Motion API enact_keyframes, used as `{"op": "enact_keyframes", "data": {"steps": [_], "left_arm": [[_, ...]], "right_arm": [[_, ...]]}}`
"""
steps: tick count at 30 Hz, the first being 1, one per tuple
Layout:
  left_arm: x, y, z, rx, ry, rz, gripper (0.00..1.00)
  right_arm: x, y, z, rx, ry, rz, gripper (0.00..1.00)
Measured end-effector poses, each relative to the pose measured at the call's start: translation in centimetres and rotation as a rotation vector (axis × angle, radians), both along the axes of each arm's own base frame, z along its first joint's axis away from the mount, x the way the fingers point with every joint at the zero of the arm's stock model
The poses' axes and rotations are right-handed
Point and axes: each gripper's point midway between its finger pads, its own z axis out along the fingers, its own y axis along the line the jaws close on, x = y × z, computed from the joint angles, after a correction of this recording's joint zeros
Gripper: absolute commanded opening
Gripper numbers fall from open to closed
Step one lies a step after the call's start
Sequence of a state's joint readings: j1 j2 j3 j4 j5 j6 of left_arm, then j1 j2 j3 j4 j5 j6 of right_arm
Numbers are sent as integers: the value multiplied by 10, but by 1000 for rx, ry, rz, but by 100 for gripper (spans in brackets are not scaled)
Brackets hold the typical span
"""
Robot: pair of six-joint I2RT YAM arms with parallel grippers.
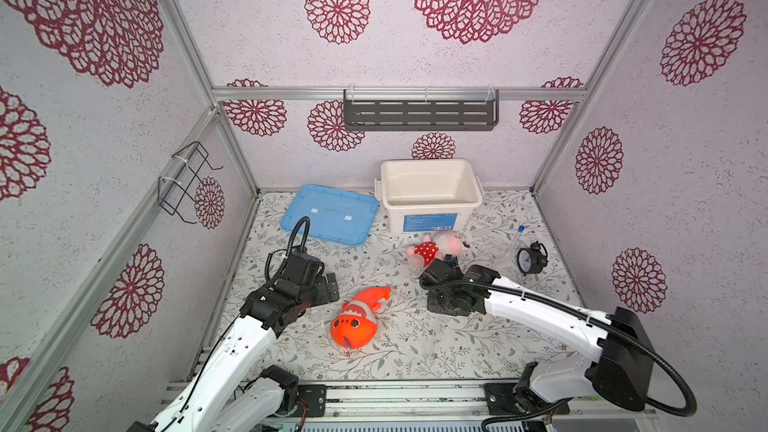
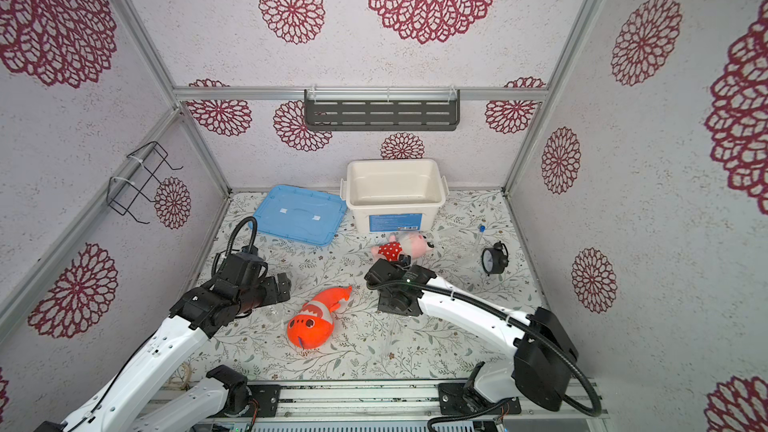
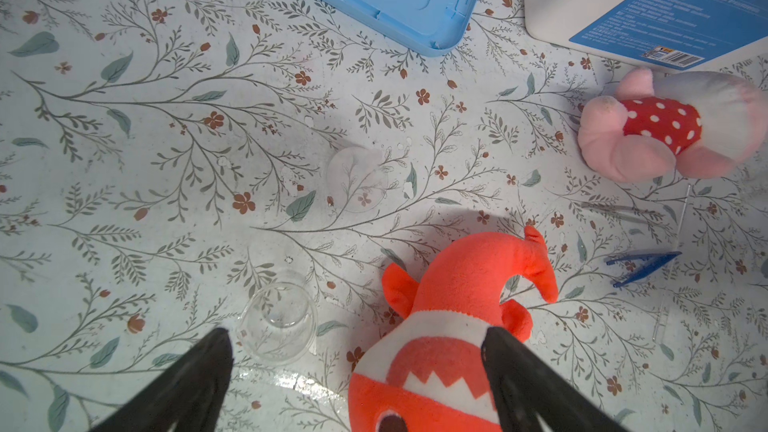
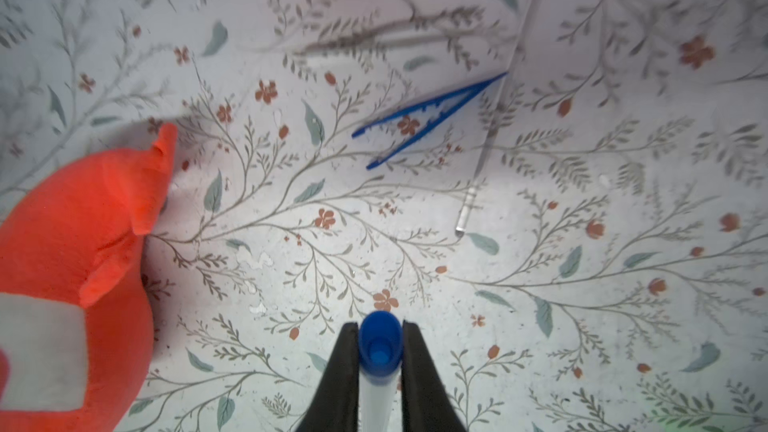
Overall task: Organize the chemistry lab equipment
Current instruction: 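Carry the test tube with the right gripper toward the black alarm clock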
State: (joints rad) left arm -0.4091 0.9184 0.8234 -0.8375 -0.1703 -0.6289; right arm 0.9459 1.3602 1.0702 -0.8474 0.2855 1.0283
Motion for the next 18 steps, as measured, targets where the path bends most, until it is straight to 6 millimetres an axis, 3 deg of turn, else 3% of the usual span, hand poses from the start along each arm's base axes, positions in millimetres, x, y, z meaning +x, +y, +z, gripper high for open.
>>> {"op": "enact_keyframes", "data": {"steps": [7, 13, 18], "left_arm": [[4, -3, 8, -19, -20, 1, 97], [10, -10, 15, -47, -20, -9, 98], [14, -15, 19, -70, -20, -10, 97]], "right_arm": [[25, -50, 55, -52, -272, -130, 15], [53, -119, 111, -78, -523, -315, 15], [67, -160, 131, -229, -706, -378, 12]]}}
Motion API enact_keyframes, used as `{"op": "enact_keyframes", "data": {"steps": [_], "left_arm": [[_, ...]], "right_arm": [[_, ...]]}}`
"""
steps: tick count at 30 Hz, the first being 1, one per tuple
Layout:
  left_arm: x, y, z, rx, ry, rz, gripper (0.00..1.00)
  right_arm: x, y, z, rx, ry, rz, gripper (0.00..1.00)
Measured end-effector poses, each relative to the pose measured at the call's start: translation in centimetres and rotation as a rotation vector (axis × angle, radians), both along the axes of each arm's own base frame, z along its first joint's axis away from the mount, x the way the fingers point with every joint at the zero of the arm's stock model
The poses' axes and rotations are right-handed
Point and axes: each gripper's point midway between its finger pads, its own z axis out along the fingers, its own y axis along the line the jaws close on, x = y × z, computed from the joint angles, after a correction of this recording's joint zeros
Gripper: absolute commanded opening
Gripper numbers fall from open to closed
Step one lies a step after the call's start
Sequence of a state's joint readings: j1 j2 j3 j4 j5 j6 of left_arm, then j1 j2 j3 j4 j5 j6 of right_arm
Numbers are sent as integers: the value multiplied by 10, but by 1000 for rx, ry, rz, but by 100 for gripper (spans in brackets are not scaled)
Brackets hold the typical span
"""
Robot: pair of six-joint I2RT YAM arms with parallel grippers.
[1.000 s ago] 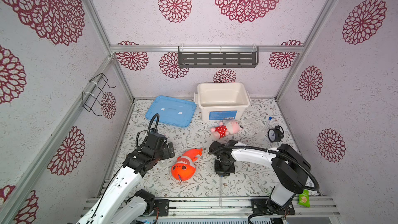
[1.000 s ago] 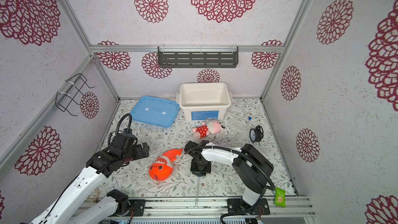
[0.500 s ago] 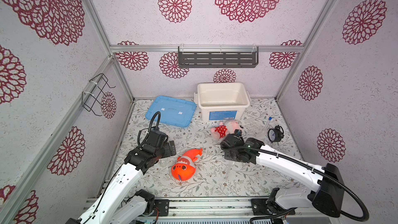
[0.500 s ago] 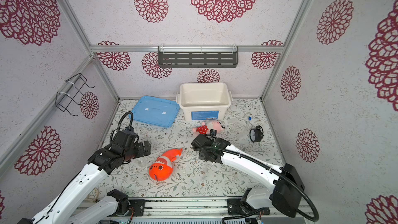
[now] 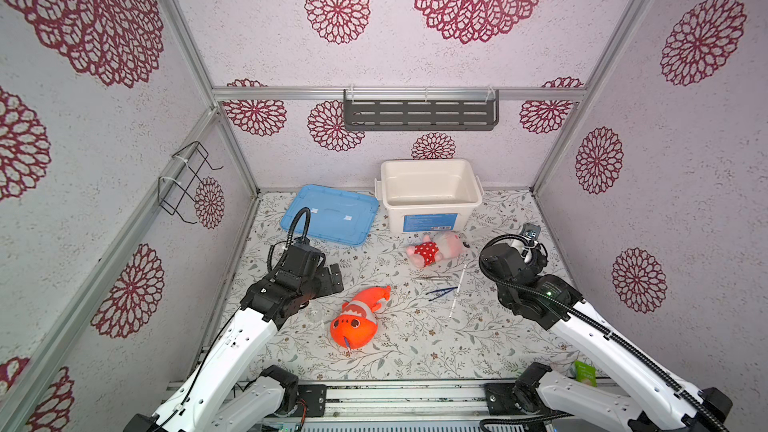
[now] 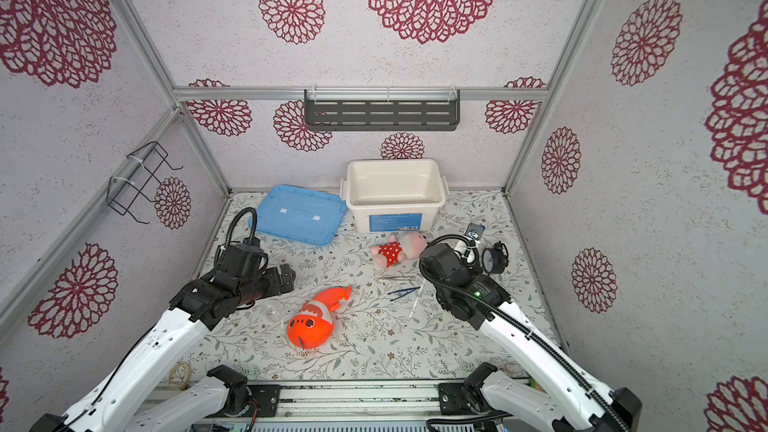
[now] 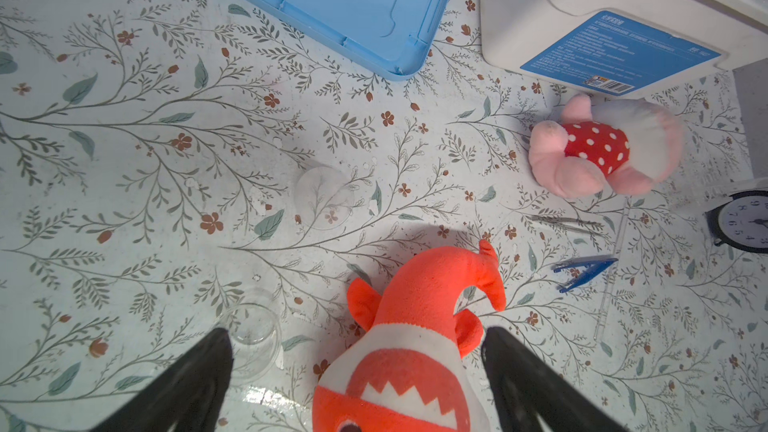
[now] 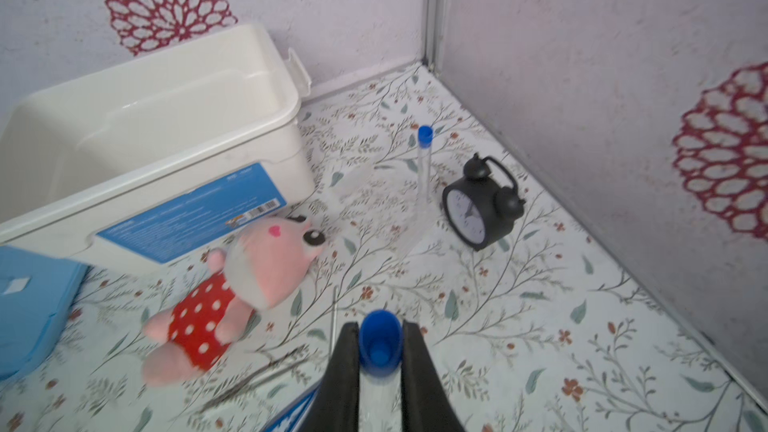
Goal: Organize the chemistry lab equipment
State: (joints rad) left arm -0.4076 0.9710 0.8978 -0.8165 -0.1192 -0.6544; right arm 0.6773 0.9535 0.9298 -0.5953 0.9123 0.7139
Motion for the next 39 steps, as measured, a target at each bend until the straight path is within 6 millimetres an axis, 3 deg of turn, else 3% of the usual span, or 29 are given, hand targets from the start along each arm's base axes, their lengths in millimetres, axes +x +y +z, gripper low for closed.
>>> {"op": "enact_keyframes", "data": {"steps": [7, 16, 26, 39], "left_arm": [[7, -9, -1, -39, 20, 3, 97], [15, -17, -7, -64, 48, 8, 97], [29, -24, -3, -76, 59, 17, 97], [34, -26, 3, -76, 58, 17, 97]], "right_arm": [[16, -34, -3, -143, -128, -81, 13], [57, -67, -6, -186, -165, -162, 14], [97, -59, -29, -175, -166, -121, 14], [120, -55, -38, -178, -212, -107, 14]]}}
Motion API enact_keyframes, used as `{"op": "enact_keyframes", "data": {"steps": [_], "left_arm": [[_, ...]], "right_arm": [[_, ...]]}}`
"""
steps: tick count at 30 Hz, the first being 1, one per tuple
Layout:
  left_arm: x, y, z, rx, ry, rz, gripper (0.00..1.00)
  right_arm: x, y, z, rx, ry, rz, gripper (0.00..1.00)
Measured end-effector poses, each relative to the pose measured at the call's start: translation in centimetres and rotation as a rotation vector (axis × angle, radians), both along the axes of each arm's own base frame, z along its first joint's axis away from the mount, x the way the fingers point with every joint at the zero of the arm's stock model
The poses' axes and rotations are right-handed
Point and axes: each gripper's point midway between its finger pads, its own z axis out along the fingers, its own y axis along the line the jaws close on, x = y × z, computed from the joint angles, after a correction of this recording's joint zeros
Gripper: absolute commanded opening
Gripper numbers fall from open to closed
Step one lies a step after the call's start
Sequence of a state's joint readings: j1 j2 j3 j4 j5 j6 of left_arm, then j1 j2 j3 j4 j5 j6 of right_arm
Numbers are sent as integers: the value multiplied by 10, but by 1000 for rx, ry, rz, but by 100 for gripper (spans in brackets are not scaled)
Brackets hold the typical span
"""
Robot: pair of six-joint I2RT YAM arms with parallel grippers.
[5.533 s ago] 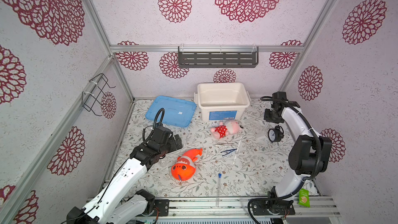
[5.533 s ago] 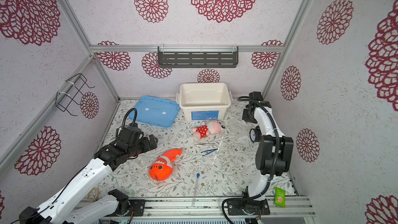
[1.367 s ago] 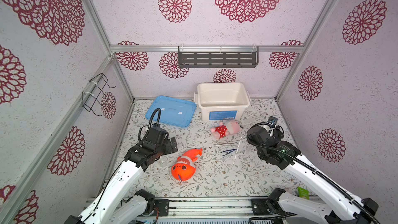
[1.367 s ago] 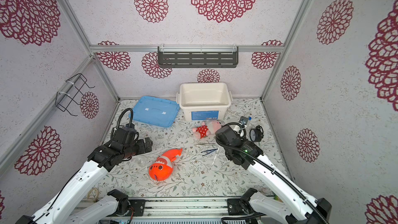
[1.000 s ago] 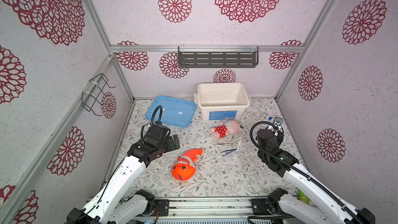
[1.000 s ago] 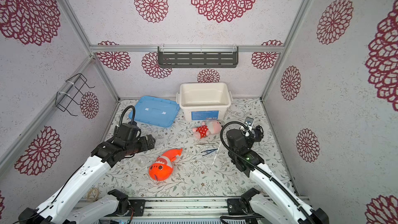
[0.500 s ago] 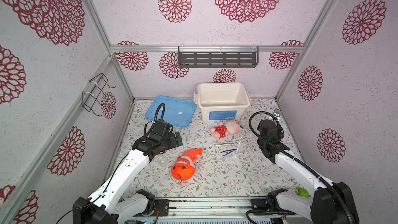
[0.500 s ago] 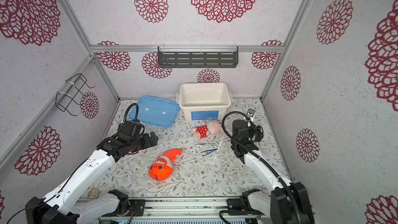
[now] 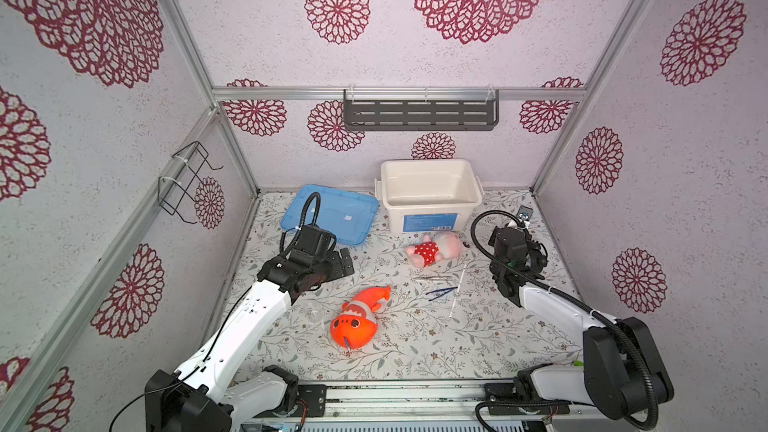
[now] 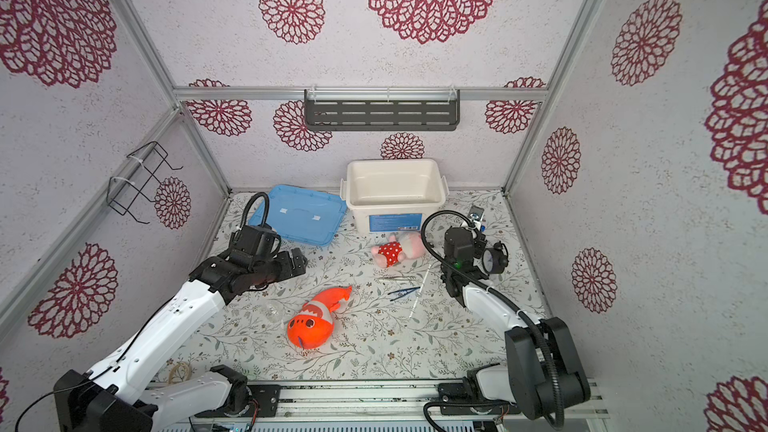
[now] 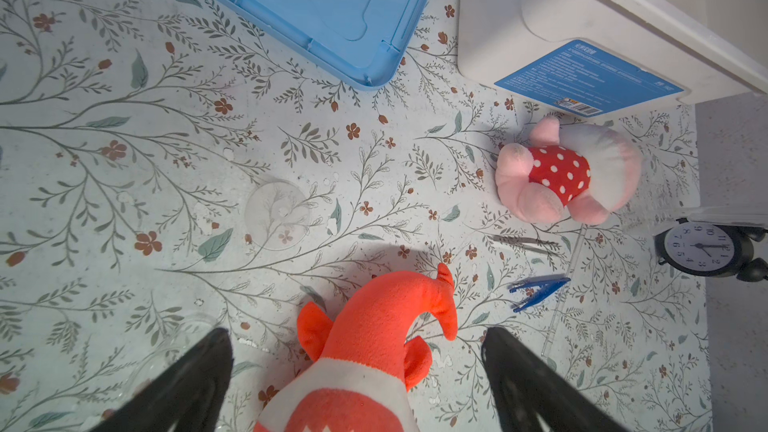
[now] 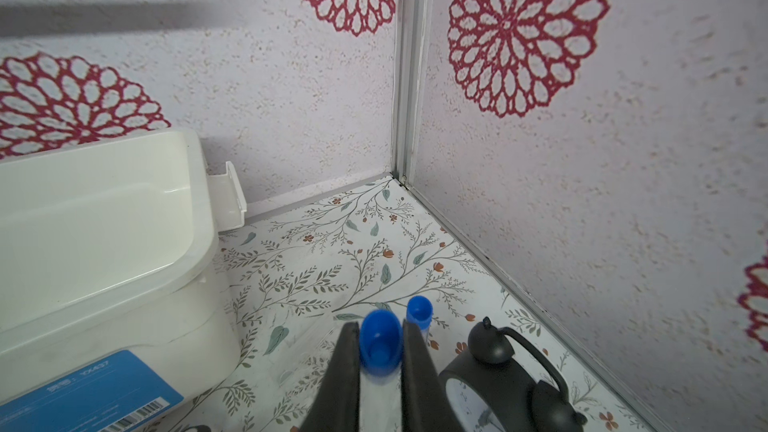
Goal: Organize the chemistry lab equipment
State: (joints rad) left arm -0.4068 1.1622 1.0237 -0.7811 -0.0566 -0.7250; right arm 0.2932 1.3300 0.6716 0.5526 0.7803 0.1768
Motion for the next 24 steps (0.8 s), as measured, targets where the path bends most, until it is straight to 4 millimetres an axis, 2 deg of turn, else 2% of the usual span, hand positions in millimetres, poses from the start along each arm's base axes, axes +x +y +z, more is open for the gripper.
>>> {"op": "enact_keyframes", "data": {"steps": [8, 18, 24], "left_arm": [[4, -1, 4, 4, -4, -10, 97], [5, -3, 3, 1, 6, -21, 97], [4, -4, 3, -1, 12, -28, 97]], "right_arm": [[2, -4, -22, -11, 41, -12, 14], [5, -4, -21, -1, 17, -14, 13], [10, -3, -29, -21, 30, -10, 13]]}}
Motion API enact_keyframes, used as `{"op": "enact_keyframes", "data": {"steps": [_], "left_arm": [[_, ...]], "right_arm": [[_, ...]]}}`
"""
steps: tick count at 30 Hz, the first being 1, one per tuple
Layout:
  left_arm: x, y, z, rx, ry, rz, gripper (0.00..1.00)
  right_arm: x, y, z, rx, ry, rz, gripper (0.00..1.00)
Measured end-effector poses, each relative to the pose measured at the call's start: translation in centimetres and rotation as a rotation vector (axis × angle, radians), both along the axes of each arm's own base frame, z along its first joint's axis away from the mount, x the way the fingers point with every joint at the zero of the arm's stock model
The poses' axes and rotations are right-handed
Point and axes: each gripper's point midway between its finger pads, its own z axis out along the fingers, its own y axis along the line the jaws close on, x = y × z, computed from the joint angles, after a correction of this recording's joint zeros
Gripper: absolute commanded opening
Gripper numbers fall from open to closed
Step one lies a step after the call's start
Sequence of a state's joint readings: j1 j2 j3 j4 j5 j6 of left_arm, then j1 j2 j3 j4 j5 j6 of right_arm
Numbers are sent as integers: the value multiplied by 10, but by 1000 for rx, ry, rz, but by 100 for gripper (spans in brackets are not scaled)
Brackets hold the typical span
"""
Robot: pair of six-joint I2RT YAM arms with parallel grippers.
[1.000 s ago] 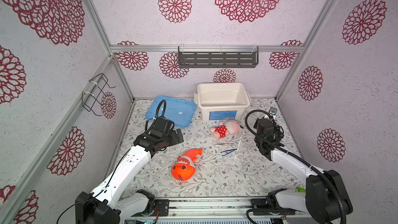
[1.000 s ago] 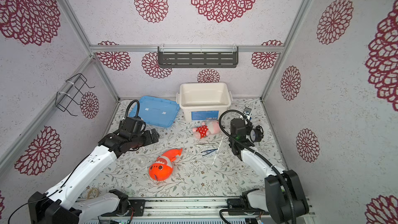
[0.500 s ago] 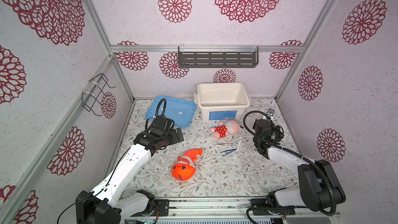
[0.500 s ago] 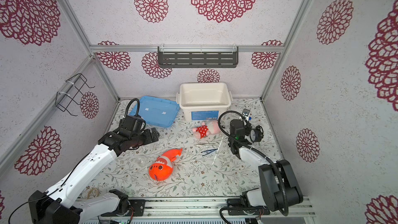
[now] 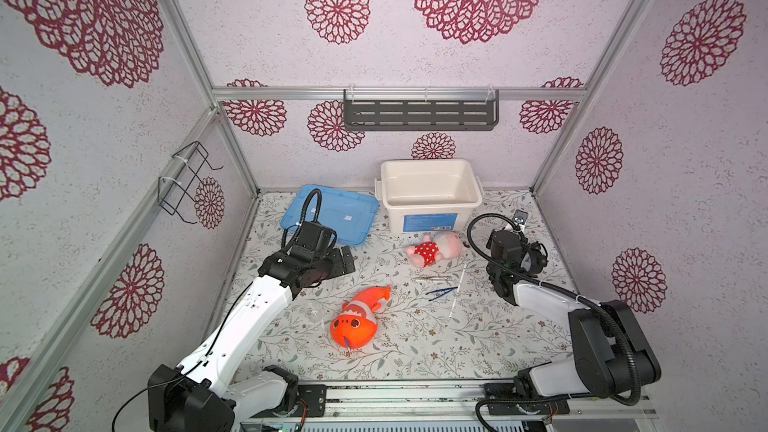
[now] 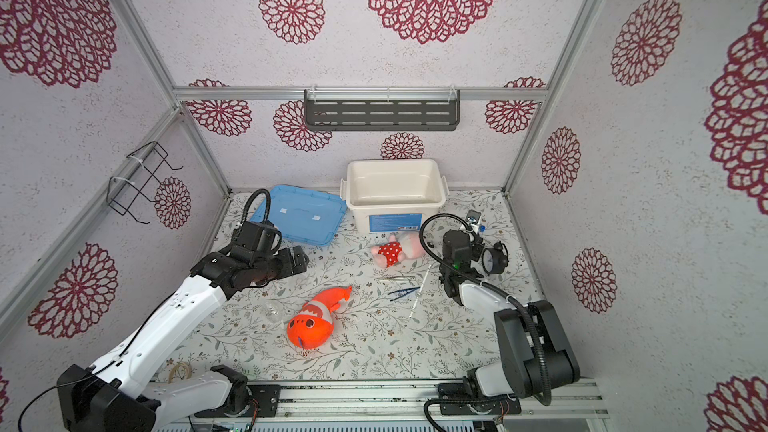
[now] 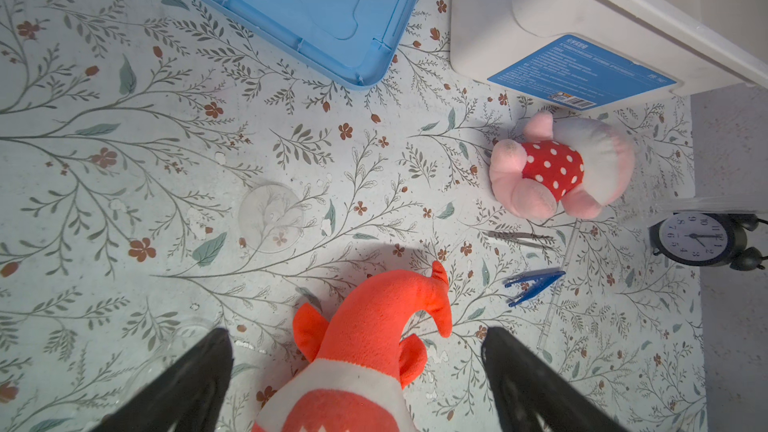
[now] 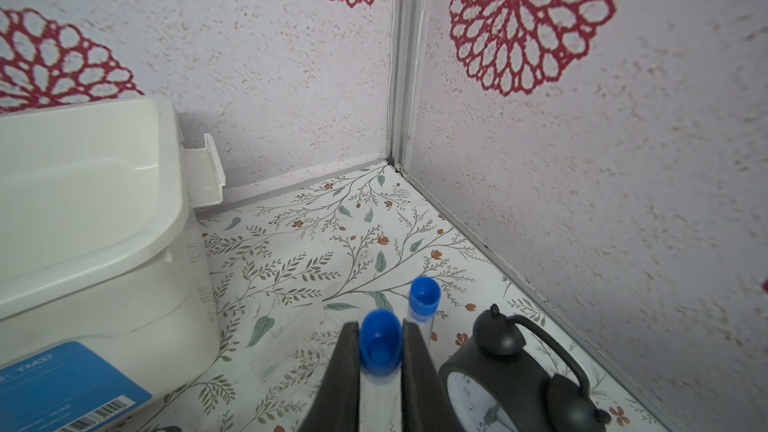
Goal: Organize the chemistry lab equipment
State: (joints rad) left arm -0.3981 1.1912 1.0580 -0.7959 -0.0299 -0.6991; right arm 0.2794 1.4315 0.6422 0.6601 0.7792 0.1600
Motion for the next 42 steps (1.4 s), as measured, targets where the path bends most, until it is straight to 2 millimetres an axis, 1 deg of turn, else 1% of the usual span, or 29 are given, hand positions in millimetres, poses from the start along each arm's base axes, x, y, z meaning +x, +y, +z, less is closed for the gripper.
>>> {"op": "enact_keyframes", "data": {"steps": [7, 15, 23, 32, 36, 42], "left_arm": [[-2, 1, -2, 4, 10, 2, 98], [-2, 0, -2, -1, 12, -1, 97], [-2, -2, -2, -10, 20, -9, 97], [-2, -3, -2, -15, 21, -7, 97], [-2, -3, -2, -19, 22, -7, 97], [-2, -3, -2, -21, 23, -5, 98]], "right_arm": [[-5, 0, -13, -11, 20, 8, 13], [-9, 1, -23, -4, 32, 24, 12], [-17, 0, -22, 2, 26, 36, 13], [-27, -1, -30, 0, 51, 50, 15], [-31, -2, -30, 8, 47, 52, 15], [-40, -3, -31, 19, 40, 57, 20]]}}
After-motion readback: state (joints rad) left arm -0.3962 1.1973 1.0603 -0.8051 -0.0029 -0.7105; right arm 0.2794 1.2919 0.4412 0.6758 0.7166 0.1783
